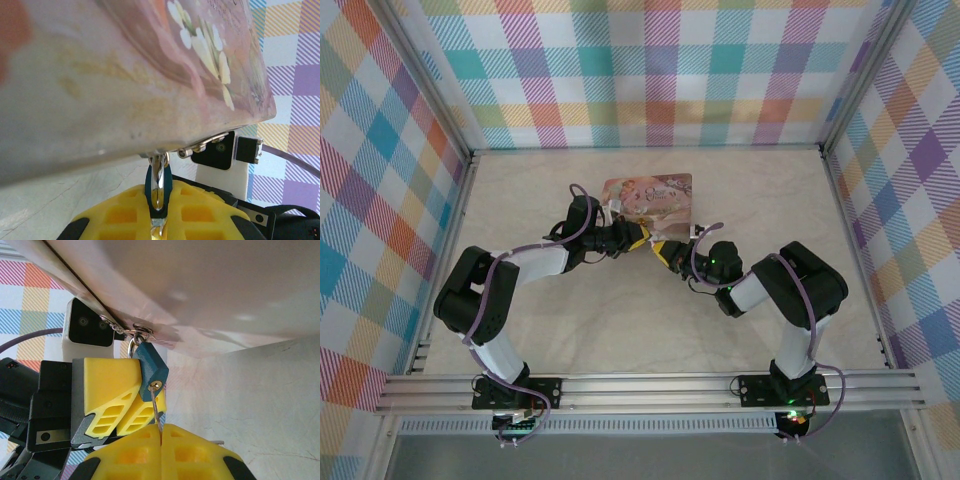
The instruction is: Unlock a padlock with a key
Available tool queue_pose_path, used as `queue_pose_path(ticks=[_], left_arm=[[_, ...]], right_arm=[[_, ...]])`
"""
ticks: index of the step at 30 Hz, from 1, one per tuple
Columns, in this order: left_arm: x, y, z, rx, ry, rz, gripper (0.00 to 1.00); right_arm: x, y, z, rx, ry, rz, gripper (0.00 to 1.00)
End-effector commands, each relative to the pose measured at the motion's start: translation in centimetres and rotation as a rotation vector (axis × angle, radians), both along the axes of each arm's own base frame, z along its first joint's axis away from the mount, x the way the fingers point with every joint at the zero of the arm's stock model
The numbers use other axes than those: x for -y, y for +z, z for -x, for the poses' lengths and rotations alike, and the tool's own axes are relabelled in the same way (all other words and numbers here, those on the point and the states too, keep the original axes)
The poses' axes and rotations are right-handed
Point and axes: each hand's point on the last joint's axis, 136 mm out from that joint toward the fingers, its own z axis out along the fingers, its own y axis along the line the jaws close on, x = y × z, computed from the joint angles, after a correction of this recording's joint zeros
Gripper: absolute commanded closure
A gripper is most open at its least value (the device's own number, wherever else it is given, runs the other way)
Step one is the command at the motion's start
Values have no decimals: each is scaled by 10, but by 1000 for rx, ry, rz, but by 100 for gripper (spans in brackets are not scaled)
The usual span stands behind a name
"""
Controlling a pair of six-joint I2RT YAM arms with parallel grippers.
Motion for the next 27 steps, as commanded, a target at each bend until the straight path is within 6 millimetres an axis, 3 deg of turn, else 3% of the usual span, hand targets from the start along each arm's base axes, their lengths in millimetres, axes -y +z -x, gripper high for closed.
queue_pose_path(ticks=[1,27], left_arm=[[9,33,11,63,-59,80,90],[8,35,8,73,-51,81,90]], right_arm=[[-8,24,-3,75,22,-49,100],[-8,22,2,73,41,-44,100]])
